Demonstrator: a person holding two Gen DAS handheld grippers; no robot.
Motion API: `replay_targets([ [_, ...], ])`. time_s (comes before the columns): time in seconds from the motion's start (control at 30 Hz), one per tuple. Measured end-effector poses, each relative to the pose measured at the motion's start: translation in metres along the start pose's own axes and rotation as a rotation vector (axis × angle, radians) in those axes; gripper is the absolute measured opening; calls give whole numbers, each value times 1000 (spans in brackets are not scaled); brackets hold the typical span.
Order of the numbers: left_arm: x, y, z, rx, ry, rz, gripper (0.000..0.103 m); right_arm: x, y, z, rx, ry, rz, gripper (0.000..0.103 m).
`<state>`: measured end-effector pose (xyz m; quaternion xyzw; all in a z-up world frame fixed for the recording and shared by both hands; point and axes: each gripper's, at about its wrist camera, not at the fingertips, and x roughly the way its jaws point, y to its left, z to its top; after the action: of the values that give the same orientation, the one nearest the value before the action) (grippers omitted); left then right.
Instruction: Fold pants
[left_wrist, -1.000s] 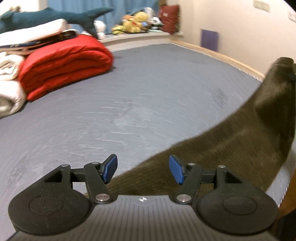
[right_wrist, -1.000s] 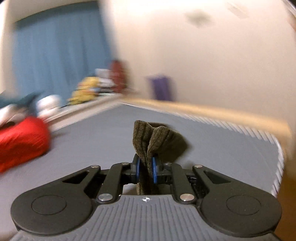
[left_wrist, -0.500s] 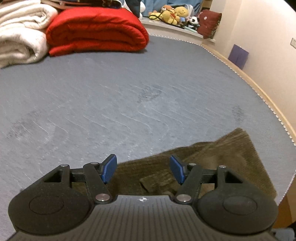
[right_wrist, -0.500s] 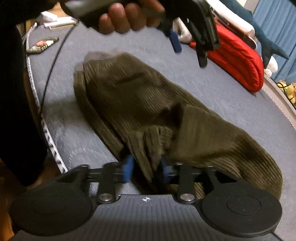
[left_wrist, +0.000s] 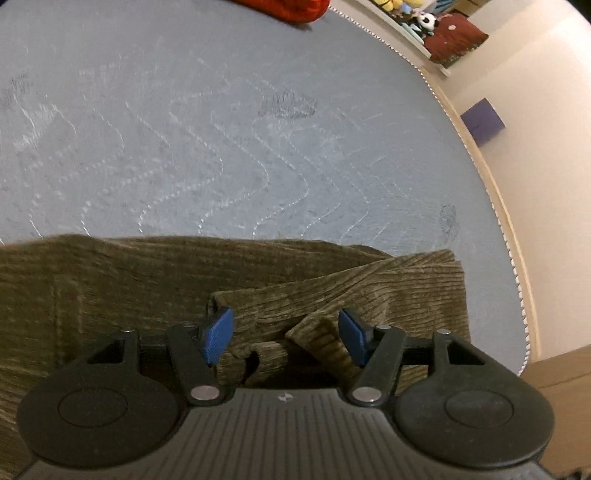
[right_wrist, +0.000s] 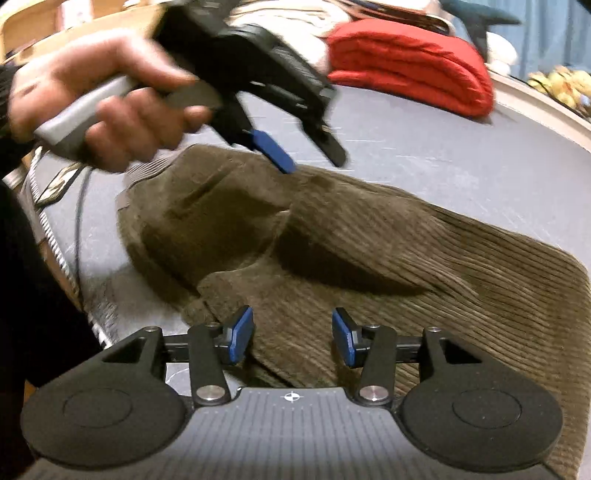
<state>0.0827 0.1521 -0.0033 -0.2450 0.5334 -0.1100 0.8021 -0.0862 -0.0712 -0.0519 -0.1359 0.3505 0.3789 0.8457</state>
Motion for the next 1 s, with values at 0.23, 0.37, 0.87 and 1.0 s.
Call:
replay_targets([
  [0.23, 16, -11, -8, 61, 56, -68, 40, 4, 22, 4, -128, 3, 19, 54],
  [0.37, 34, -14, -12, 107, 90, -6, 25, 14, 23, 2, -152, 56, 18, 54],
  [0.87, 5, -6, -7, 131, -84, 176, 73, 15, 21, -3, -167, 78, 22, 54],
  [1.0, 16, 11, -1, 18, -17, 102, 78, 15, 24, -4, -180, 70, 32, 54],
])
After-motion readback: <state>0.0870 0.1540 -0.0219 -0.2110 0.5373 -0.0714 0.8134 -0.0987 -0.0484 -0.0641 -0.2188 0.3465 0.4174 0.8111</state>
